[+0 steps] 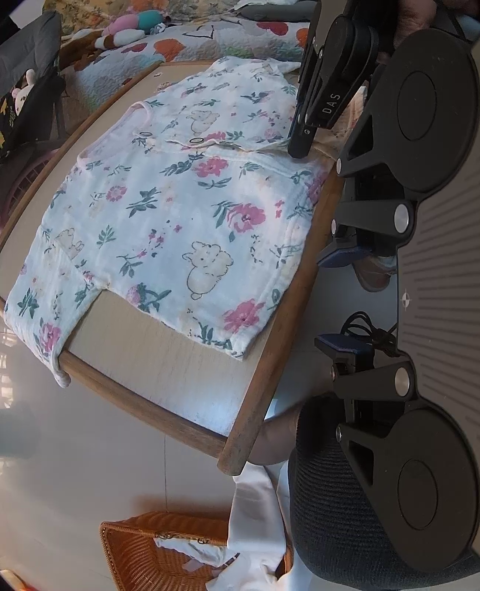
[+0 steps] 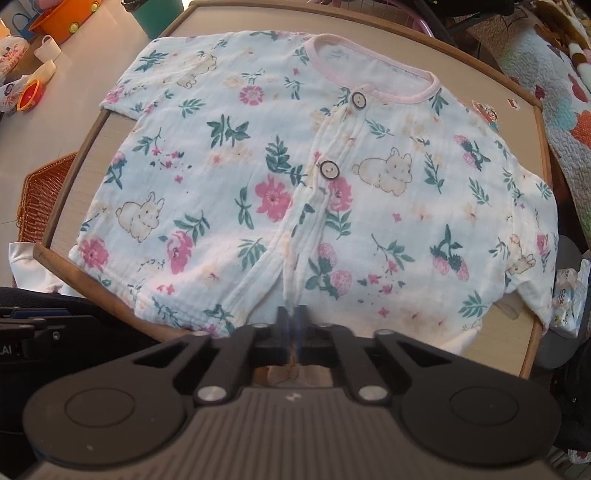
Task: Fold clothes
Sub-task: 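Pinch the hem with the right gripper and tug it straight, then open the right gripper and withdraw it from the hem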
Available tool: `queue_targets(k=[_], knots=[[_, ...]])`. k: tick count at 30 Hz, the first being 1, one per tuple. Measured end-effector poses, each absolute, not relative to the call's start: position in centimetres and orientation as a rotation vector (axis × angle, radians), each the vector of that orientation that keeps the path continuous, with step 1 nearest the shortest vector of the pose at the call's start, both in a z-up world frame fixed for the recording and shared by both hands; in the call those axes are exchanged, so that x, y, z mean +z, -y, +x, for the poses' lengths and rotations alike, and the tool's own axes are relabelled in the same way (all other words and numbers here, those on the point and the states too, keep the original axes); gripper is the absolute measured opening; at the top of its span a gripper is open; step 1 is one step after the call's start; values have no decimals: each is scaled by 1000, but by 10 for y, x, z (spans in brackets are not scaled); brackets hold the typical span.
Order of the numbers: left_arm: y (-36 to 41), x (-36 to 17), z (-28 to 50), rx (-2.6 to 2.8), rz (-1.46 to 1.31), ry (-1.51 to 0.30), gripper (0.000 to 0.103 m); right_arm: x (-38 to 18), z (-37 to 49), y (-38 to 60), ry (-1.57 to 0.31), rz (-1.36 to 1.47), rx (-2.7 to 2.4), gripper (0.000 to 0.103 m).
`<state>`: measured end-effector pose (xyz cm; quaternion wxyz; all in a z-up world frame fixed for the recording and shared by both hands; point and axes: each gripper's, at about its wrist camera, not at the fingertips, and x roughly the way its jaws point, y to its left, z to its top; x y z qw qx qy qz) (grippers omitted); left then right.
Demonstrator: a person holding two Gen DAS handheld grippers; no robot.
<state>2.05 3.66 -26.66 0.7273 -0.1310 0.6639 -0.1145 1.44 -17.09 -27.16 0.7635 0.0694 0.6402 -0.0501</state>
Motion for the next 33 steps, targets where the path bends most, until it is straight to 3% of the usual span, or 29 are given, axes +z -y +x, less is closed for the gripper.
queue_targets(k=[9,25,28,30,33], knots=[[-34,-268,21,-260,-288,-1464,43,-240,15,174,-1311,266,-78,1],[-33,-270,23,-248,-267,-1476,43,-271,16,160,-1358,264,-37,6],[-30,-269,22,-250,-257,-1477,43,-263,14,158,-1366,244,-7,13],[-29,-268,23,-246,-252,-1474,43,-255,11,156,-1366,231,40,23],[-28,-265,28,-237,-236,-1470,43,-242,5,156,-1359,220,115,24]])
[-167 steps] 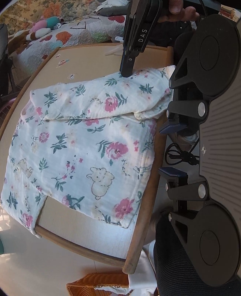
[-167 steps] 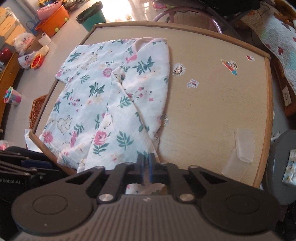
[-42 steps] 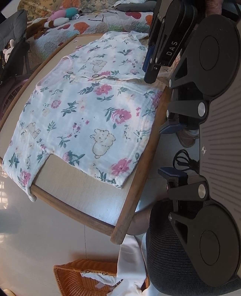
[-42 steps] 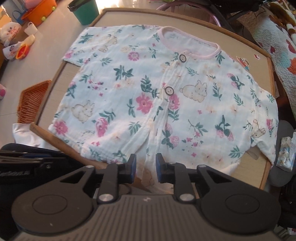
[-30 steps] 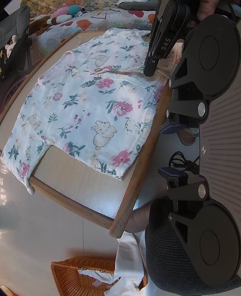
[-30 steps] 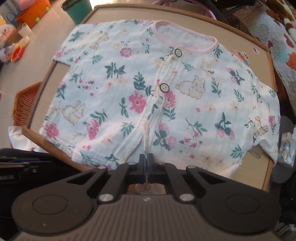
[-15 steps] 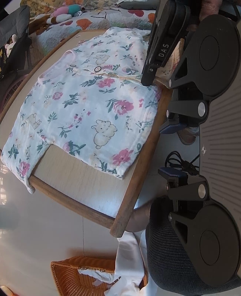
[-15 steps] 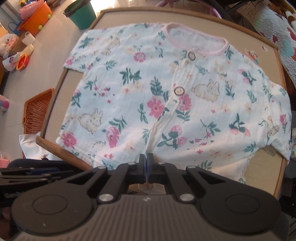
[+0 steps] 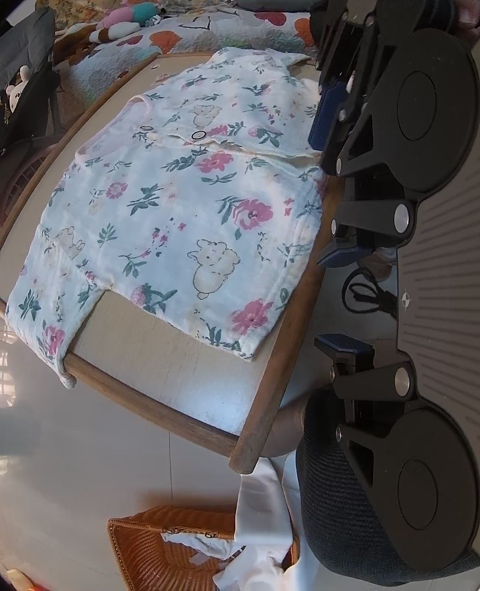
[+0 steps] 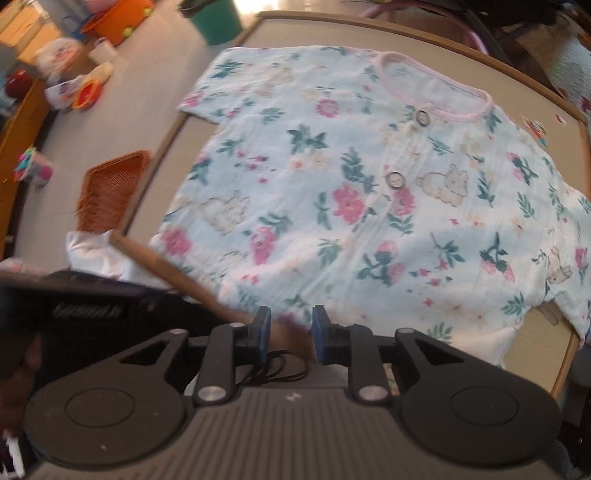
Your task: Fold clothes
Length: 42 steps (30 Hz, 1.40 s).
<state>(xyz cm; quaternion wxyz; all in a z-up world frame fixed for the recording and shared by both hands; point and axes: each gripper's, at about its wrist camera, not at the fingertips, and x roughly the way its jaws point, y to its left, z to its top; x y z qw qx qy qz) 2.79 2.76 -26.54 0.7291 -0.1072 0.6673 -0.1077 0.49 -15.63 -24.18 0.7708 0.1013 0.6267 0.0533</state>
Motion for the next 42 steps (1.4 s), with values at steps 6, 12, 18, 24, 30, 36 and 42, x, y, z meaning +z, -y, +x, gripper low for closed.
queue_targets(k=[6,12,18,24,30,36,42], knots=[[-26,-242,49,-245,-188,-1424,43,-213,-8,202,-1286,235,43,24],[-29,-216,88,-219,-217,-1339,46,-199,-19,286,-1221,292,-155,26],[-9,-217,132,-198,-307,-1263,65,-212,3,338,-1169,424,-307,32],[29,-243,167,-200,-316,-1272,65,-247,41,349,-1203,475,-344,34],[60,-266,194,-197,-223,-1280,65,-271,63,352,-1258,476,-380,35],[72,-282,212,-166,-141,-1253,67,-289,68,350,-1295,433,-416,35],[89,-283,213,-194,-6,-1249,65,-288,74,337,-1314,329,-419,29]])
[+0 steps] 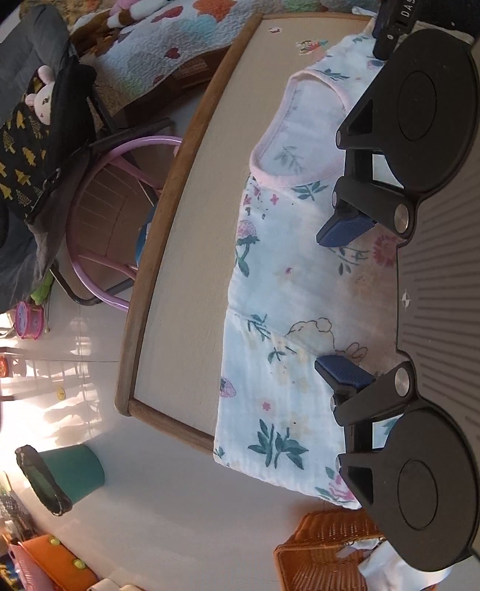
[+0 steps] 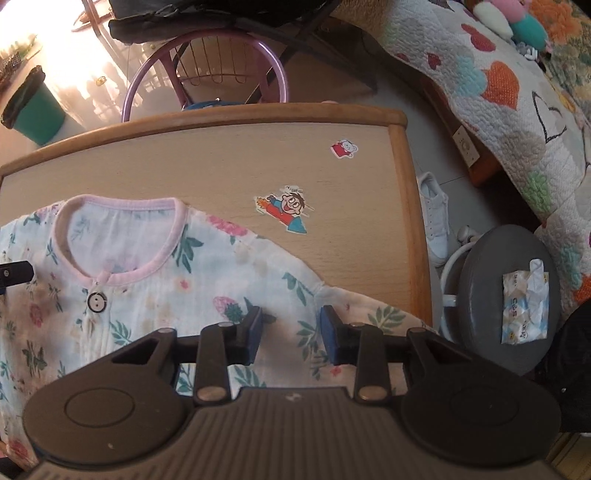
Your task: Fold clothes
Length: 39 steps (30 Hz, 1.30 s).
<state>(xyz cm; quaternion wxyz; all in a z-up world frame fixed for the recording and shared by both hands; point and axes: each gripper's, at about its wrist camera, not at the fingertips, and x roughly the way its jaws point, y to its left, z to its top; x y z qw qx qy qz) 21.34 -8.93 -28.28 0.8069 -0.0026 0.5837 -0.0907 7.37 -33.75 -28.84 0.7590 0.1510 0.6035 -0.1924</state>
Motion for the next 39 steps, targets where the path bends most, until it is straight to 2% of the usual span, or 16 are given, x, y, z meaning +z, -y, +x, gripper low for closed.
queue_targets(k=[1,3,6,10,13,15,20,26,29,32,34,35,39], knots=[[90,-282,214,-193,5,-1247,65,-288,75,337,-1314,324,-415,27],[91,-282,215,-185,1,-1248,64,-287,78,336,-1305,315,-407,14],[90,-280,214,-152,-14,-1247,54,-287,81,334,-1288,293,-395,5],[76,-278,215,-97,-144,-1248,22,-287,91,335,-1261,267,-393,4],[62,-282,218,-97,-308,-1252,13,-287,101,336,-1248,240,-395,3],[56,-284,219,-81,-378,-1239,10,-287,108,338,-1240,228,-398,3],[54,-290,222,-30,-486,-1188,9,-287,125,344,-1223,203,-417,3],[69,-286,219,-51,-433,-1174,11,-287,135,349,-1212,190,-429,4],[64,-280,217,-84,-387,-1192,18,-286,130,352,-1214,211,-417,7],[55,-271,213,-96,-339,-1200,23,-278,119,356,-1225,247,-391,16],[47,-261,210,-78,-294,-1189,34,-267,108,359,-1224,271,-370,23],[43,-257,209,-70,-271,-1184,36,-262,102,360,-1221,280,-361,26],[26,-236,194,-96,-234,-1161,43,-238,69,353,-1216,296,-323,28]])
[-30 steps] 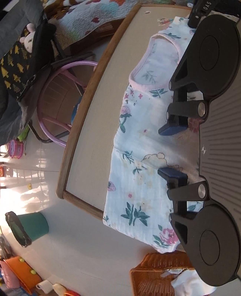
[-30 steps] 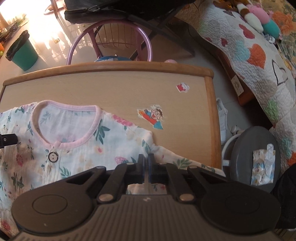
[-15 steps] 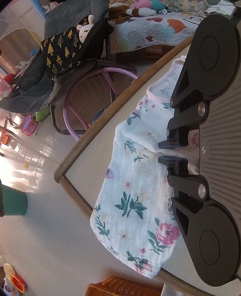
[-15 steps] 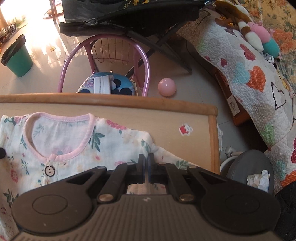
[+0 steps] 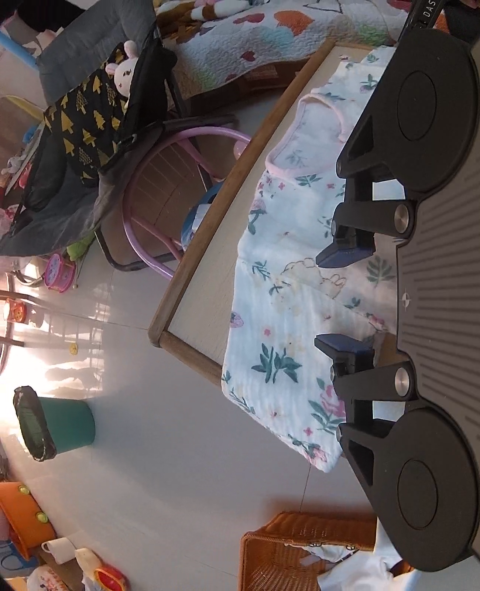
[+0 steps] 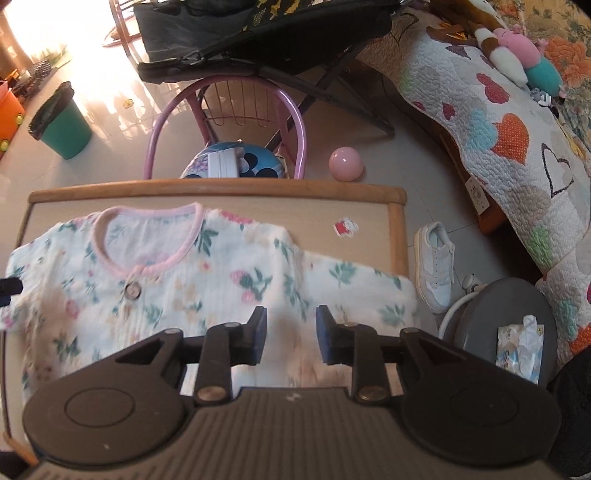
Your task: Fold clothes
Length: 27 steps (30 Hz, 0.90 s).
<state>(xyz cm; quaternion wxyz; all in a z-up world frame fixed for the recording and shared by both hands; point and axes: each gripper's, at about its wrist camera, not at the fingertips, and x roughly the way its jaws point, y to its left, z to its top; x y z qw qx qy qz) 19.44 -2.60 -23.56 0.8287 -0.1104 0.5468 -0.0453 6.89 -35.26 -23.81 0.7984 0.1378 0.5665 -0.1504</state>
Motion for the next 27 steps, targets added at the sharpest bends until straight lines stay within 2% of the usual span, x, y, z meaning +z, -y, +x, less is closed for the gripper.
queue_targets(k=[6,12,20,27], knots=[[17,-229,140,-231,-206,-1225,48,-229,7,296,-1229,331,-202,27],[15,-259,79,-240,-178,-1334,48,-247,-35,220,-1247,387,-129,18],[11,-278,38,-268,-168,-1366,49,-258,-36,169,-1258,384,-122,18],[23,-280,34,-297,-157,-1380,50,-270,-29,153,-1285,299,-173,19]])
